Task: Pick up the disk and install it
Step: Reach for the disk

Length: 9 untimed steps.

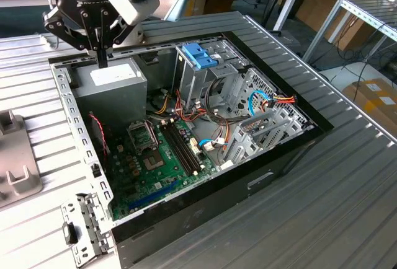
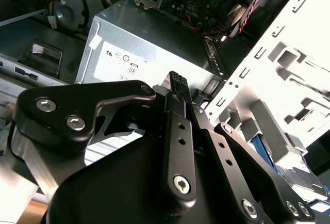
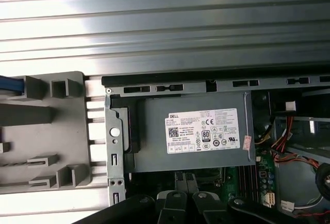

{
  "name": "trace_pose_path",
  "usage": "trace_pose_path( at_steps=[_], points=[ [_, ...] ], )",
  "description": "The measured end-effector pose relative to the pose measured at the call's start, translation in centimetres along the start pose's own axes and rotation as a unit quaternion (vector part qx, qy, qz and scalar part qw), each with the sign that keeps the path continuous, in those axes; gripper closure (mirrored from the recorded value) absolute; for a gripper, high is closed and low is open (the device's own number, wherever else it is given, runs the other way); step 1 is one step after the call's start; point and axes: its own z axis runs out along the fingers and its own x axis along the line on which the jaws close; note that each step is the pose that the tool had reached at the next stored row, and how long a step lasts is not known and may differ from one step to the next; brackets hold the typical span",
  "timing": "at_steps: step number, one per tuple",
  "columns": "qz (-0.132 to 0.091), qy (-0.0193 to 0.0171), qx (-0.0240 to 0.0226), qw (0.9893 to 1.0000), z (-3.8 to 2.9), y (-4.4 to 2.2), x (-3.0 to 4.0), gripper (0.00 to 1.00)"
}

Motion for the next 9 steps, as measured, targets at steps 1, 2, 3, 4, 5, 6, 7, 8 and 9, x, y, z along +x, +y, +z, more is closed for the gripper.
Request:
trace_pose_path(
  at_steps=[1, 2, 3, 4, 5, 6, 7, 8, 9],
  points=[
    [0.000, 0.0000, 0.0000, 1.0000, 0.00, -0.01, 0.07, 0.90],
    [0.000, 0.0000, 0.0000, 1.0000, -0.01, -0.01, 0.14, 0.90],
    [0.000, 0.0000, 0.0000, 1.0000, -0.01, -0.02, 0.21, 0.90],
    [0.000, 0.0000, 0.0000, 1.0000, -0.01, -0.02, 0.28, 0.90],
    [0.000, 0.0000, 0.0000, 1.0000, -0.01, -0.03, 0.37, 0.90],
    [0.000, 0.0000, 0.0000, 1.0000, -0.01, -0.04, 0.44, 0.90],
    [0.000, 0.0000, 0.0000, 1.0000, -0.02, -0.04, 0.56, 0.90],
    [0.000, 0.0000, 0.0000, 1.0000, -0.02, -0.05, 0.69, 0.90],
    [0.000, 0.0000, 0.0000, 1.0000, -0.02, -0.06, 0.82, 0.90]
  ],
)
